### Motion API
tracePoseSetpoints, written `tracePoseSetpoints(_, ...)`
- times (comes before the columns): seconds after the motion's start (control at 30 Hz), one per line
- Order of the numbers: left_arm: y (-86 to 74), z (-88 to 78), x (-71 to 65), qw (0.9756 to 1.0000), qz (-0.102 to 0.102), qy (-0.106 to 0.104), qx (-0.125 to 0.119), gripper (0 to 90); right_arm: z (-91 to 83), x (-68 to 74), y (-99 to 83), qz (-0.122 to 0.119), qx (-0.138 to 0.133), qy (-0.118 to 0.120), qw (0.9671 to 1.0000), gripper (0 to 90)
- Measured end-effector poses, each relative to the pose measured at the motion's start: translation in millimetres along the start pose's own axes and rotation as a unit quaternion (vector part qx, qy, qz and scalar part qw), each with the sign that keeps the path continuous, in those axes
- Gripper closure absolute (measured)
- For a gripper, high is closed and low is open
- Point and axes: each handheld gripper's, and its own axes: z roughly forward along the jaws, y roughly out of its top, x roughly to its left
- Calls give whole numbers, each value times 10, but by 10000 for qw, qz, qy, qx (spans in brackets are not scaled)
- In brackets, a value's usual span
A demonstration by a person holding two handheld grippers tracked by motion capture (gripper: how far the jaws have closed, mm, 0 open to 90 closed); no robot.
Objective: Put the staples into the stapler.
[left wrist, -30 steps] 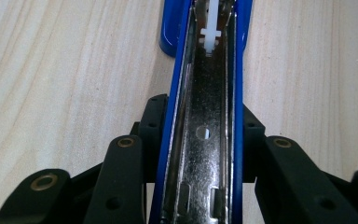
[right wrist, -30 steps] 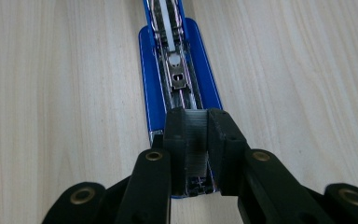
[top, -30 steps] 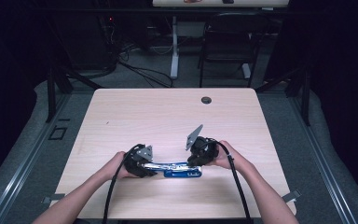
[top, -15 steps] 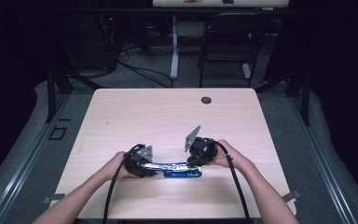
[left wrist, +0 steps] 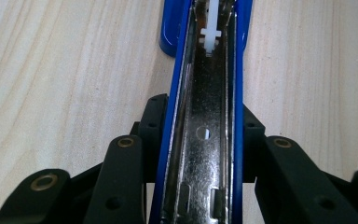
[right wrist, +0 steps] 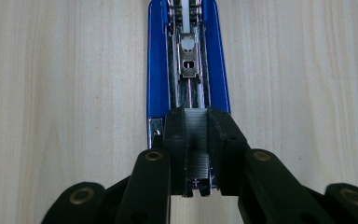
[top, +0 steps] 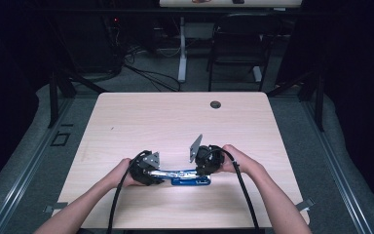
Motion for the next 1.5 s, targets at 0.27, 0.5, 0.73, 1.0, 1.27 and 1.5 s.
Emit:
tracePoseSetpoints(0.27, -1, 9, -9, 9999, -5, 103, -33, 645, 0, 2, 14, -148, 69, 4, 9999, 782)
tracePoseSetpoints(0.5, 2, 0, 1, 10000, 2, 0, 7, 645, 4, -15, 25, -216, 99, 70, 9997, 777)
tracePoseSetpoints(0.73, 3, 1, 1, 10000, 2, -1, 6, 645, 1, -17, 34, -203, 161, 48, 9997, 750)
tracePoseSetpoints(1.0, -1, 9, -8, 9999, -2, 102, -37, 644, -29, -49, 1, 235, -214, -27, 9995, 763)
tracePoseSetpoints(1.27, 3, 0, 0, 10000, 27, 14, 17, 643, -88, 28, -5, 826, -725, -339, 9934, 822)
tracePoseSetpoints(1.5, 21, -4, -16, 9999, 32, 123, -9, 638, -44, 117, -115, 1380, -763, -633, 9855, 832)
